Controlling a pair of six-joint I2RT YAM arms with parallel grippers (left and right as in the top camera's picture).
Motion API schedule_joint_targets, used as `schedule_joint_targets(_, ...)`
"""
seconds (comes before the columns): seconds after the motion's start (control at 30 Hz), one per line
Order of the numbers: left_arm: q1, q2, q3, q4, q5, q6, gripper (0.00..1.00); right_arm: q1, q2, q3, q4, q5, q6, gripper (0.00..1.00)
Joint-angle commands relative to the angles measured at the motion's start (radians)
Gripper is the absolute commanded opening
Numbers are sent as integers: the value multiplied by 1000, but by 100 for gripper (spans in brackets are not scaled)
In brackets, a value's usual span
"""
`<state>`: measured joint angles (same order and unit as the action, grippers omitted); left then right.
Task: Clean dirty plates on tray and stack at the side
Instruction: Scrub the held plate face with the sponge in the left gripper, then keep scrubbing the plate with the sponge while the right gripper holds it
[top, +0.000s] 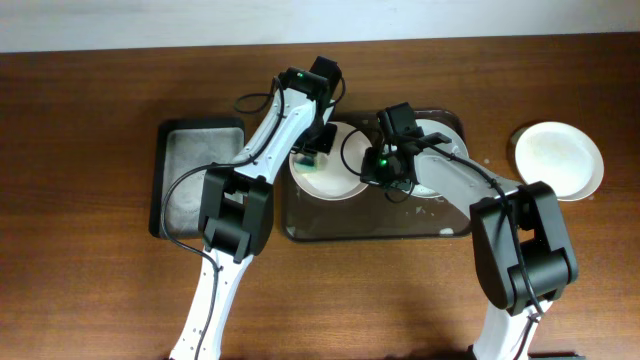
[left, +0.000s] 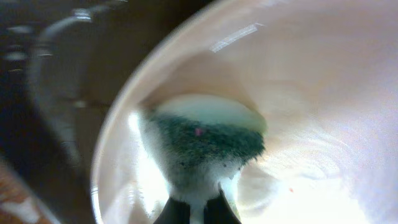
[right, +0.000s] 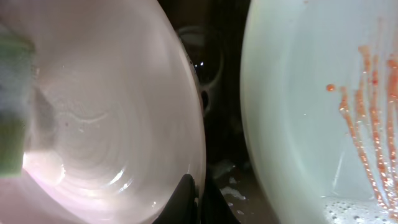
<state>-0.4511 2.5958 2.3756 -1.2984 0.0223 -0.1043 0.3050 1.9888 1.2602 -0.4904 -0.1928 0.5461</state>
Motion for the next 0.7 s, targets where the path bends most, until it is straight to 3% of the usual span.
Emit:
schedule_joint_targets(0.0,-25,41,-21,-28,286,167,0,8,13,-10,-11,13,-34,4)
schedule_joint_targets(0.1,-23,41,-21,-64,375,262,0,8,13,-10,-11,13,-34,4)
schedule_joint_targets(0.43,6,41,-20,-95,377,274,0,8,13,-10,-11,13,-34,4)
schedule_joint_targets(0.53,30,41,-20,-61,314,137,0,8,13,-10,-11,13,-34,4)
schedule_joint_targets(0.67,42,41,-20,-48,-128,-265,0,8,13,-10,-11,13,-34,4)
